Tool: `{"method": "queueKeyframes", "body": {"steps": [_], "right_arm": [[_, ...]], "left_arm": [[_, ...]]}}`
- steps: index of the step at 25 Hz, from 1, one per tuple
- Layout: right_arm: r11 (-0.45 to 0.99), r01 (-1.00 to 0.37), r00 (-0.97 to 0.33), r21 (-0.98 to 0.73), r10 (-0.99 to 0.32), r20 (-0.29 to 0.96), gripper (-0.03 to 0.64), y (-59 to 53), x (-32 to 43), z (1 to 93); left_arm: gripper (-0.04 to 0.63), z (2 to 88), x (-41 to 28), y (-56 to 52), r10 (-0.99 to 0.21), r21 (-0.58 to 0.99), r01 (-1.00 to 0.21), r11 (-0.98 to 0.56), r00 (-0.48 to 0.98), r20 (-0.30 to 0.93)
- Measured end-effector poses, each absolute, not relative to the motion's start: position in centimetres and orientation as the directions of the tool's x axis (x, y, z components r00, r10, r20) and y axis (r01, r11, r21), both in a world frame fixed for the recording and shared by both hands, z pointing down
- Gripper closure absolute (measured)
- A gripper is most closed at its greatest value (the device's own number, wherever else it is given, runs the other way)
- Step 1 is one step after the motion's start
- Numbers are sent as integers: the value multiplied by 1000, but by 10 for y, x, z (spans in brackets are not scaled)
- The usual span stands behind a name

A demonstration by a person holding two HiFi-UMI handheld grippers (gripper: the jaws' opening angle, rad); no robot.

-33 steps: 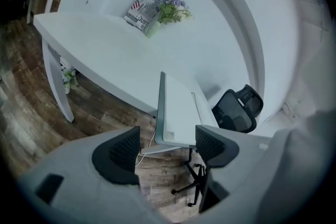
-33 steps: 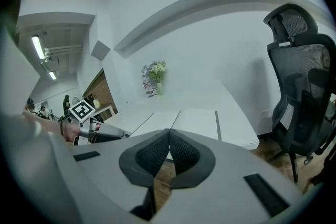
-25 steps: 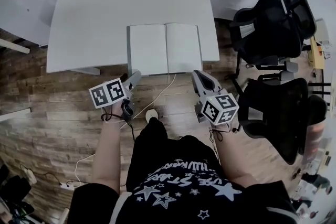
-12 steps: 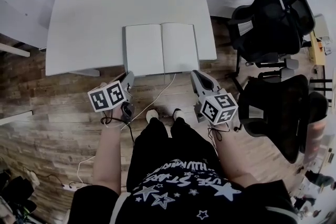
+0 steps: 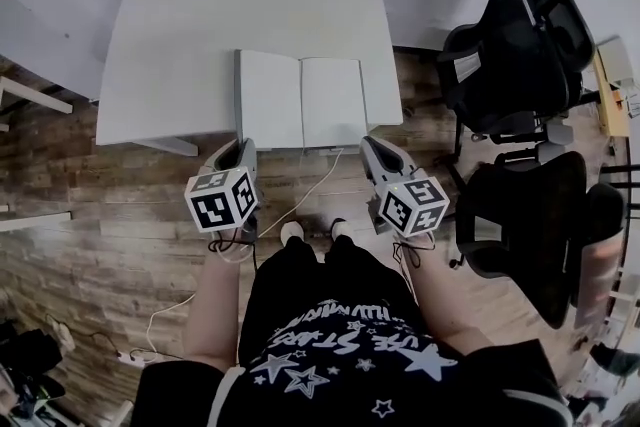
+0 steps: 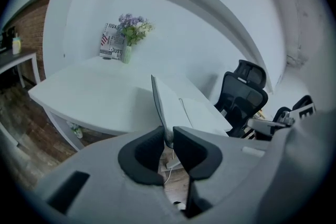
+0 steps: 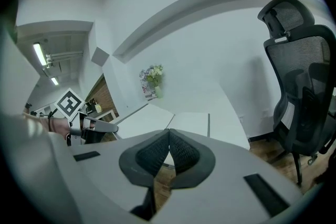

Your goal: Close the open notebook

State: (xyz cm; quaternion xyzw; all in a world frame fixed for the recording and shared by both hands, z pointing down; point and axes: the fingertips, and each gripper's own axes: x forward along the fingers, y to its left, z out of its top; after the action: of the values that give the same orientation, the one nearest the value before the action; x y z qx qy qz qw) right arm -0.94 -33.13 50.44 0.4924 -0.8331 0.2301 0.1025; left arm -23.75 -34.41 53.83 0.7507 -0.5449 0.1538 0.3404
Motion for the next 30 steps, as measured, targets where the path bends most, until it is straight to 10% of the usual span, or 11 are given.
{"method": "queueKeyframes", "body": {"steps": [30], "right_arm": [[353,-873,-457,-338,-833,310,614,-331,113,485]], "left_arm": [[552,478,-64,-351,-768,88,-916,-390,377,518]]}}
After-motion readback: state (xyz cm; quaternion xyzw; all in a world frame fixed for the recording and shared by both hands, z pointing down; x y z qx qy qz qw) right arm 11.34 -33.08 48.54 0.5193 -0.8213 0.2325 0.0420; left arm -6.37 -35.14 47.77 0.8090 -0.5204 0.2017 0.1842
